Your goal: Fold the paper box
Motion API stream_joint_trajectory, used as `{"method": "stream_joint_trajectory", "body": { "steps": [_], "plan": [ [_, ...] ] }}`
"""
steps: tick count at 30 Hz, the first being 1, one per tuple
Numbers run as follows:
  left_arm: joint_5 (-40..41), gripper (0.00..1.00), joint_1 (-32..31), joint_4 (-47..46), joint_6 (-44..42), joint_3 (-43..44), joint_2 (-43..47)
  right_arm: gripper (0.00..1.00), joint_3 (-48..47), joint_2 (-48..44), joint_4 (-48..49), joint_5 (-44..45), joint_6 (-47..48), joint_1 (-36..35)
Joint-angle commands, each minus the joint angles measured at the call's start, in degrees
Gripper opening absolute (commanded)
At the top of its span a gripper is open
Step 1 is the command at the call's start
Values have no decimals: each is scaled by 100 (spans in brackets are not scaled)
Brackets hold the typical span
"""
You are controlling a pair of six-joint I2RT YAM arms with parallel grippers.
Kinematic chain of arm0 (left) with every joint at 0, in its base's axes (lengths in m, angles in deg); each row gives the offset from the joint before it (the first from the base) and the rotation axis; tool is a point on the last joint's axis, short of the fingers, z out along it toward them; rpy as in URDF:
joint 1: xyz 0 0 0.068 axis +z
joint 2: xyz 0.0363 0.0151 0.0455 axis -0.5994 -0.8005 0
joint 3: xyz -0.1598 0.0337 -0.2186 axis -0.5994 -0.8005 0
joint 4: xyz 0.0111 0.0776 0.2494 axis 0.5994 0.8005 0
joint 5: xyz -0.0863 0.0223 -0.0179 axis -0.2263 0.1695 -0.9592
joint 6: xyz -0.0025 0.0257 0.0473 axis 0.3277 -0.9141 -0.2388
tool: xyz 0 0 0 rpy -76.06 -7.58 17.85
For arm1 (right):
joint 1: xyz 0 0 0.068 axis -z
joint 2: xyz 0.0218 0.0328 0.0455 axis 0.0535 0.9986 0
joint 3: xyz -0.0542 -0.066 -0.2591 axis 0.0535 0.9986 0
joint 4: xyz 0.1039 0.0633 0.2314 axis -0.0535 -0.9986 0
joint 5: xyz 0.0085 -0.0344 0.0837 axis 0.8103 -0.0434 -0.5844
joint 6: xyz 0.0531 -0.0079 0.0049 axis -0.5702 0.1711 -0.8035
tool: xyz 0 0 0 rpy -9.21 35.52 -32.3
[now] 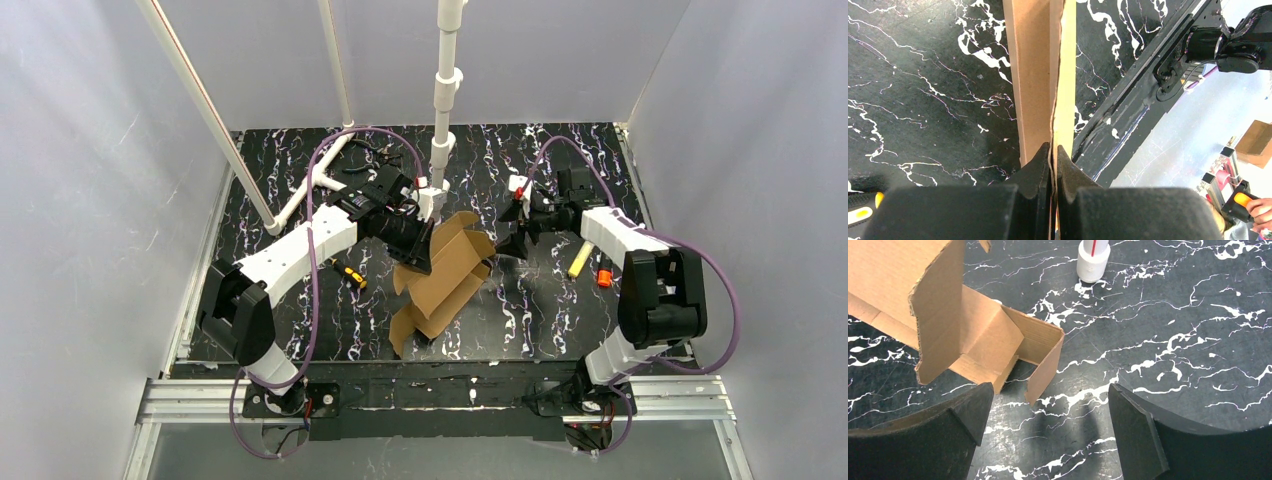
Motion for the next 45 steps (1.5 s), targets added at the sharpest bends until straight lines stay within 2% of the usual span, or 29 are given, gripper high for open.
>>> {"method": "stream_joint_trajectory", "body": {
  "steps": [1, 7, 10, 13, 14, 17, 22, 29, 37, 45],
  "plan": [
    [30, 0, -8, 296, -126, -49, 194, 91, 95, -328, 1, -54, -212, -44],
    [-74, 0, -13, 288, -61, -57, 232, 79, 451, -424, 1250, 709, -1237, -407],
    [-32, 0, -14, 259, -6, -112, 313, 66, 540, -454, 1384, 855, -1373, -473],
    [62, 0, -29, 186, 88, -181, 401, 47, 680, -561, 1521, 862, -1479, -518],
    [128, 0, -36, 141, 161, -211, 453, 38, 772, -639, 1663, 893, -1549, -544],
    [506, 0, -110, -166, 389, -459, 720, 2, 1180, -970, 2300, 1103, -1959, -570],
    [1142, 0, -246, -730, 655, -907, 1129, 1, 1767, -1471, 2918, 1577, -2394, -570],
    [1456, 0, -404, -925, 701, -991, 1195, 1, 2471, -1854, 3163, 1268, -2639, -593],
    [1517, 0, -545, -969, 717, -990, 1114, 1, 2452, -1770, 3114, 1054, -3068, -839],
    [1425, 0, -582, -1048, 708, -1109, 1157, 1, 2456, -1723, 2832, 1100, -3235, -1428]
  ]
}}
